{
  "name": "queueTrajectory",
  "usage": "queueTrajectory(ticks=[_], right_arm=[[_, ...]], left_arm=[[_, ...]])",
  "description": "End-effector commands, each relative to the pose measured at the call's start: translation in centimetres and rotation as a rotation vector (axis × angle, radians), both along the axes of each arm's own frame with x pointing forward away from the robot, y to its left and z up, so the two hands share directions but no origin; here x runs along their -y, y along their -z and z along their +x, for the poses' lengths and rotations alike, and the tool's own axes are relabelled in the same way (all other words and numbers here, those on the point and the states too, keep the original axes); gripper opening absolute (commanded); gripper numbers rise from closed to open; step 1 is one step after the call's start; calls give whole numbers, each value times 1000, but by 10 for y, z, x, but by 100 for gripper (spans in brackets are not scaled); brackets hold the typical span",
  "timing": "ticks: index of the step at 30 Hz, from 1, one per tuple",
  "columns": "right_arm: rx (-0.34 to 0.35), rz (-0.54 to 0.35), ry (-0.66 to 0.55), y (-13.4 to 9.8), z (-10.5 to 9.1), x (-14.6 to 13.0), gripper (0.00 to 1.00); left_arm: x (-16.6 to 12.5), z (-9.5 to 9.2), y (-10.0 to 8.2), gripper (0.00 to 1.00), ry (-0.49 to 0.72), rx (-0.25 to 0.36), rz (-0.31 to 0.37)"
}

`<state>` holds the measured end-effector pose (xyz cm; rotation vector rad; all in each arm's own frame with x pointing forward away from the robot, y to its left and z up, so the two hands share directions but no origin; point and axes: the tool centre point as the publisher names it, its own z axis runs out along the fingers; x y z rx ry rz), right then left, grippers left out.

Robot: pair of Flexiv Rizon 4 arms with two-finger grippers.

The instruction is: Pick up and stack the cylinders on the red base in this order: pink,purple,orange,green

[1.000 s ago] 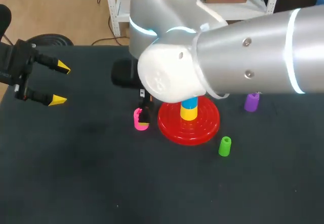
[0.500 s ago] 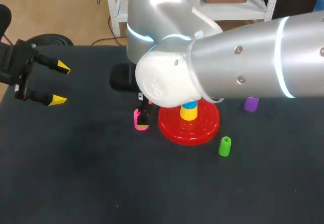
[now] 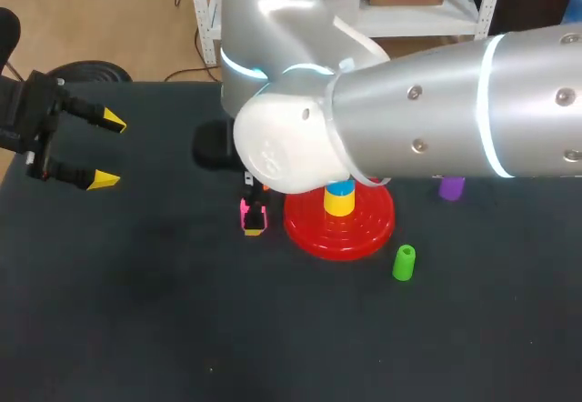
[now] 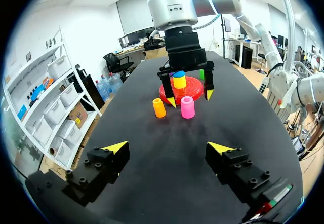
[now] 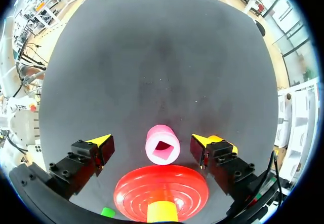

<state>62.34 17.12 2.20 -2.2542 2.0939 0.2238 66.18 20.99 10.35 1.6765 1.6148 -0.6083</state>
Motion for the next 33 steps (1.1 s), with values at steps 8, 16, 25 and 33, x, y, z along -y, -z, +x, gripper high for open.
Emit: queueTrajectory(ticks=[8, 16, 25, 33], right_arm=[[-20, 0, -1, 8, 1, -1, 100], [-18, 6, 18, 8, 2, 0, 100], [-15, 10, 42, 6, 4, 4, 100], [-18, 8, 46, 7, 4, 3, 100]], left_arm=[[0, 0, 1, 100, 0, 3, -1], [0, 0, 1, 100, 0, 3, -1], [0, 0, 1, 100, 0, 3, -1], [0, 0, 1, 100, 0, 3, -1]])
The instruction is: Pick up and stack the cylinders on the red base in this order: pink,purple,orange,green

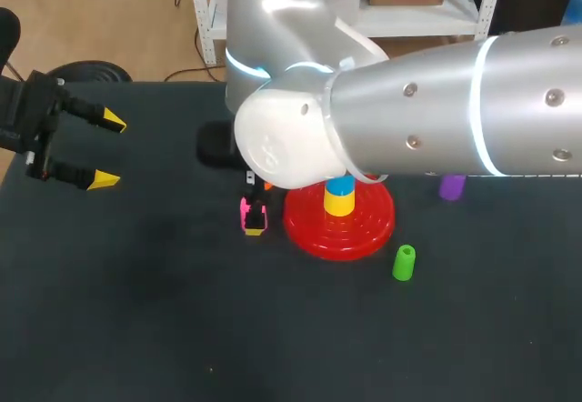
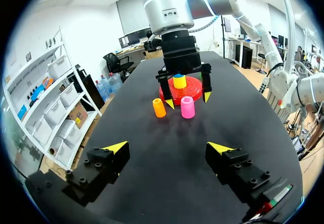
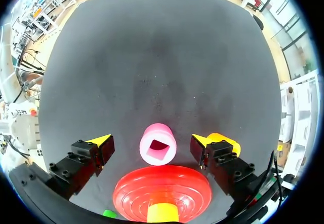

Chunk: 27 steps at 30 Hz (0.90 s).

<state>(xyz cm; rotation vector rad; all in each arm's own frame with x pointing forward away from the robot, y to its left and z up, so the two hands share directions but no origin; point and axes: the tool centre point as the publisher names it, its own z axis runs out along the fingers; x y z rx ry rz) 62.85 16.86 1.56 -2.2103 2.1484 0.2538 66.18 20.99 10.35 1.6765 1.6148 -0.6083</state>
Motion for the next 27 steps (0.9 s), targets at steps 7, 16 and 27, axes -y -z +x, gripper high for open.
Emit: queueTrajectory(ticks=[7, 16, 27], right_arm=[[17, 6, 5, 1, -2, 0, 0], [16, 12, 1, 1, -3, -1, 0], [-20, 34, 17, -9, -2, 1, 0]], left_arm=[[0, 0, 1, 100, 0, 3, -1], [0, 0, 1, 100, 0, 3, -1], [0, 0, 1, 100, 0, 3, -1]])
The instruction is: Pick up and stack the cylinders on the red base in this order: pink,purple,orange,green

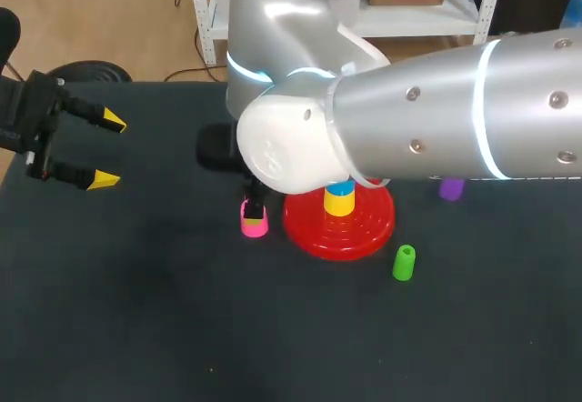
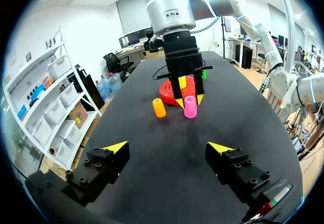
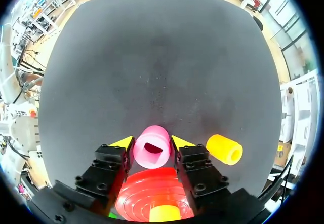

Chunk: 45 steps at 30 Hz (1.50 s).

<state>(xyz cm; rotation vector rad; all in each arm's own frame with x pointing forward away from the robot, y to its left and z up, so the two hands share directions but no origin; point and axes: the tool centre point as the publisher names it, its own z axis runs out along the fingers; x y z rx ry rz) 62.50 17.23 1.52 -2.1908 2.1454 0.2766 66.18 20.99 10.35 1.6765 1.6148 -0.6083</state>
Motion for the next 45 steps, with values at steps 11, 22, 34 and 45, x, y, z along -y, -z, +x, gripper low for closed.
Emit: queueTrajectory(ticks=[11, 22, 34, 45], right_arm=[[-41, 10, 138, -90, 10, 23, 0], [58, -32, 236, -140, 9, 57, 0], [59, -36, 362, -139, 24, 102, 0], [38, -33, 415, -131, 33, 123, 0]], left_arm=[[0, 0, 1, 100, 0, 3, -1], [0, 0, 1, 100, 0, 3, -1], [0, 0, 1, 100, 0, 3, -1], [0, 0, 1, 100, 0, 3, -1]])
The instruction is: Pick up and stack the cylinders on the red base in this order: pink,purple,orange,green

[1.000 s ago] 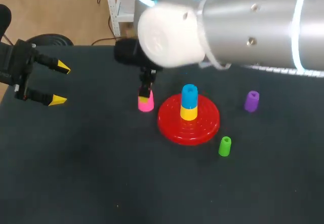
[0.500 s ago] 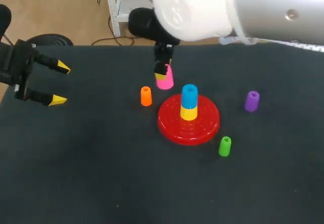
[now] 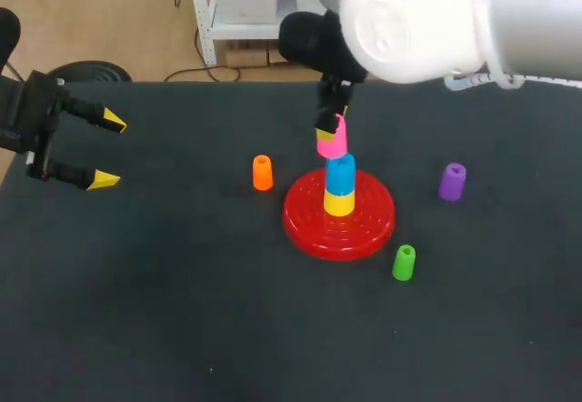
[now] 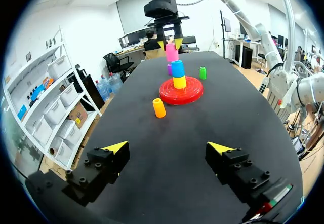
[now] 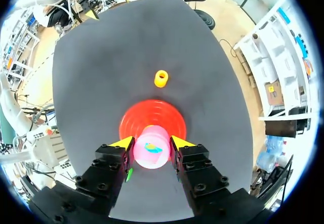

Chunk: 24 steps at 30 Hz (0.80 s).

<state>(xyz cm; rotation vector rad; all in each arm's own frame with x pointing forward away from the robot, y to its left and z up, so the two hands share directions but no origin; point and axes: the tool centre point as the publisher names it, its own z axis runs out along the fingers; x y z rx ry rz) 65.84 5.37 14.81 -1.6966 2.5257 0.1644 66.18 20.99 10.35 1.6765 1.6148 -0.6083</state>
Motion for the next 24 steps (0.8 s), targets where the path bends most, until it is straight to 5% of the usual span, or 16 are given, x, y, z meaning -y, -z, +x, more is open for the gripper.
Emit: queueTrajectory(ticks=[1, 24], right_arm=[[0, 7, 7, 3, 0, 5, 0], [-21, 11, 35, 15, -9, 13, 0]], left_arm=[[0, 0, 1, 100, 0, 3, -1], [0, 0, 1, 100, 0, 3, -1]])
